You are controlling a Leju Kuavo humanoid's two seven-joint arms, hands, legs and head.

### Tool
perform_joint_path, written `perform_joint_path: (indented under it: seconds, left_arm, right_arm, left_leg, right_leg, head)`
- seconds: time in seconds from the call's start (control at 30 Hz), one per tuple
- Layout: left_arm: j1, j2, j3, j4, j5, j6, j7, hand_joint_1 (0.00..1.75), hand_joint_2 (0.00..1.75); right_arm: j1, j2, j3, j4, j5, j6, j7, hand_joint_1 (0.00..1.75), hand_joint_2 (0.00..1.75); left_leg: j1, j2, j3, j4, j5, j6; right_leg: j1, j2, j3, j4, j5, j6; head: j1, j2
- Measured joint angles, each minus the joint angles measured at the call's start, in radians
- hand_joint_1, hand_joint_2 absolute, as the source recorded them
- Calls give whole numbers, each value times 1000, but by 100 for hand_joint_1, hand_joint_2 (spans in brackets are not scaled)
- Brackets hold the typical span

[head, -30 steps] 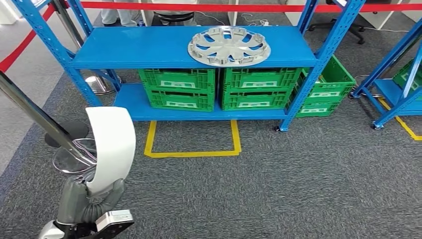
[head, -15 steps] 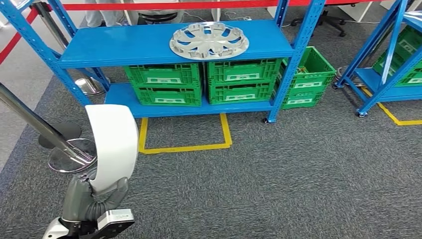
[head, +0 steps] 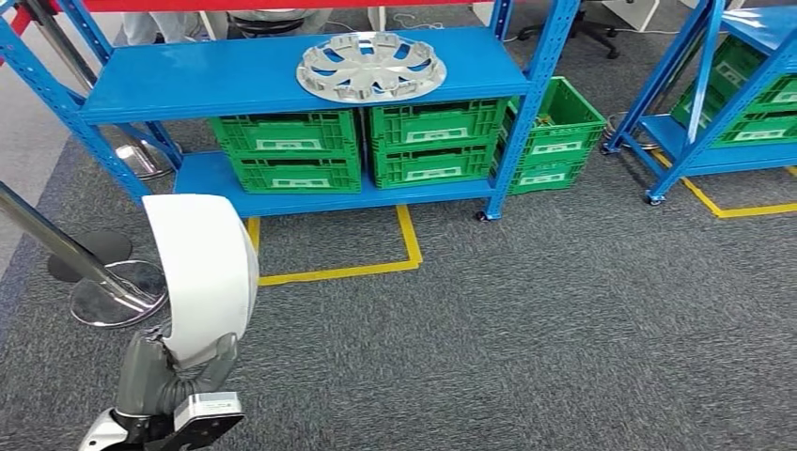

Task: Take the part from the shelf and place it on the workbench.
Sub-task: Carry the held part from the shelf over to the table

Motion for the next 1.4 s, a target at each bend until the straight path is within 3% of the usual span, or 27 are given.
perform_joint_path:
  seconds: [0.03,0.1,0.17,0.2,0.23,0.3,0.37,0.5,0.57,0.63,0.67,0.7,0.73,0.83,0.9,1.0,1.07,1.13,1.17,1.2,1.23,1.33,1.4]
  left_arm:
    - [-1,-2,0,0,2,-2,0,175,175]
    - [-2,-5,0,3,8,-6,0,175,175]
    - [-5,-9,-1,10,14,-17,3,175,175]
    - [-9,-13,-1,14,15,-24,5,175,175]
    - [-13,-18,-1,18,15,-32,8,175,175]
    - [-23,-27,0,25,15,-46,13,175,175]
    - [-32,-34,0,29,15,-54,16,175,175]
    - [-43,-43,0,38,38,-66,7,175,175]
    - [-48,-45,0,45,56,-71,-5,175,175]
    - [-54,-47,0,56,63,-75,-13,175,175]
    - [-57,-47,0,63,64,-78,-15,175,175]
    - [-59,-48,0,70,63,-82,-15,175,175]
    - [-60,-49,0,76,61,-85,-15,175,175]
    - [-62,-53,0,83,51,-89,-14,175,175]
    - [-63,-55,0,84,48,-93,-13,175,175]
    - [-65,-57,1,87,50,-99,-10,175,175]
    - [-65,-61,2,89,54,-101,-9,175,175]
    - [-63,-63,4,91,58,-101,-9,175,175]
    - [-61,-63,4,93,60,-101,-9,175,175]
    - [-59,-63,5,94,61,-100,-9,175,175]
    - [-58,-63,6,95,63,-100,-10,175,175]
    - [-56,-64,9,96,66,-107,-14,175,175]
    - [-56,-64,10,96,67,-113,-17,175,175]
  right_arm:
    - [1,1,-2,-1,0,0,0,0,0]
    - [2,2,-8,-4,-2,2,1,0,0]
    - [8,2,-18,-12,-2,9,8,0,0]
    - [13,3,-25,-17,-1,14,12,0,0]
    - [18,3,-31,-24,1,19,17,0,0]
    - [24,6,-44,-41,5,29,26,0,0]
    - [25,12,-56,-57,8,36,32,0,0]
    - [39,23,-78,-79,20,46,38,0,0]
    - [41,30,-89,-91,27,52,39,0,0]
    - [43,36,-101,-104,36,61,44,0,0]
    - [47,39,-108,-114,42,69,49,0,0]
    - [52,44,-117,-129,48,79,57,0,0]
    - [59,50,-126,-145,55,90,66,0,0]
    - [77,80,-152,-207,77,124,96,0,0]
    - [86,103,-170,-253,96,147,115,0,0]
    - [102,134,-201,-315,124,176,135,0,0]
    - [108,149,-221,-345,140,186,142,0,0]
    - [108,159,-237,-368,156,193,145,0,0]
    - [109,163,-244,-377,162,195,146,0,0]
    - [110,166,-250,-384,166,197,146,0,0]
    - [111,169,-257,-390,171,197,145,0,0]
    - [106,172,-275,-396,195,197,131,0,0]
    - [99,175,-285,-396,214,197,121,0,0]
  left_leg:
    - [2,6,-2,-4,5,5]
    - [2,18,-11,-4,11,10]
    - [2,29,-19,-4,15,9]
    - [2,34,-21,-3,18,8]
    - [2,37,-23,-2,19,6]
    - [0,45,-25,2,20,0]
    - [-4,53,-26,6,21,-11]
    - [-2,52,-31,18,11,-35]
    - [1,35,-60,94,-45,-44]
    - [1,25,-110,219,-112,-47]
    - [1,24,-127,265,-127,-45]
    - [0,23,-130,279,-121,-42]
    - [0,21,-117,255,-97,-37]
    - [-4,-11,-36,80,-5,-13]
    - [-6,-28,-15,23,4,-6]
    - [-2,-10,-14,2,7,0]
    - [3,6,-12,-7,14,7]
    - [2,23,-15,-7,15,9]
    - [2,32,-17,-7,15,9]
    - [1,40,-17,-7,15,9]
    - [1,48,-17,-7,15,8]
    - [-1,65,-14,-4,14,-3]
    - [-6,75,-13,-1,12,-15]
  right_leg:
    - [-1,-6,-19,37,-25,5]
    - [-4,-16,-77,164,-96,15]
    - [-7,-18,-115,262,-131,22]
    - [-8,-20,-106,257,-121,24]
    - [-10,-24,-76,211,-94,25]
    - [-10,-41,12,64,-43,22]
    - [-8,-50,55,-20,-26,10]
    - [-6,-38,54,-28,-19,-18]
    - [-9,-32,55,-30,-11,-29]
    - [-7,-23,48,-30,-7,-35]
    - [-4,-17,47,-29,-5,-36]
    - [-2,-11,46,-28,-5,-36]
    - [1,-5,46,-28,-4,-36]
    - [7,17,46,-24,-4,-34]
    - [7,29,35,-20,-1,-26]
    - [3,31,15,-7,-5,-11]
    - [2,7,-23,63,-49,-2]
    - [-3,-14,-88,196,-112,8]
    - [-5,-19,-113,250,-130,13]
    - [-7,-21,-122,271,-129,16]
    - [-8,-24,-110,252,-110,18]
    - [-8,-60,5,44,-26,13]
    - [-4,-72,37,-21,-15,0]
  head:
    - [2,0]
    - [5,0]
    - [5,0]
    - [5,0]
    - [5,0]
    - [5,0]
    - [3,0]
    - [1,0]
    - [-2,0]
    - [-3,0]
    - [-3,0]
    - [-3,0]
    - [-3,0]
    - [-2,0]
    - [-1,0]
    - [-1,0]
    - [4,0]
    - [8,0]
    - [8,0]
    - [8,0]
    - [8,0]
    - [8,0]
    - [5,0]
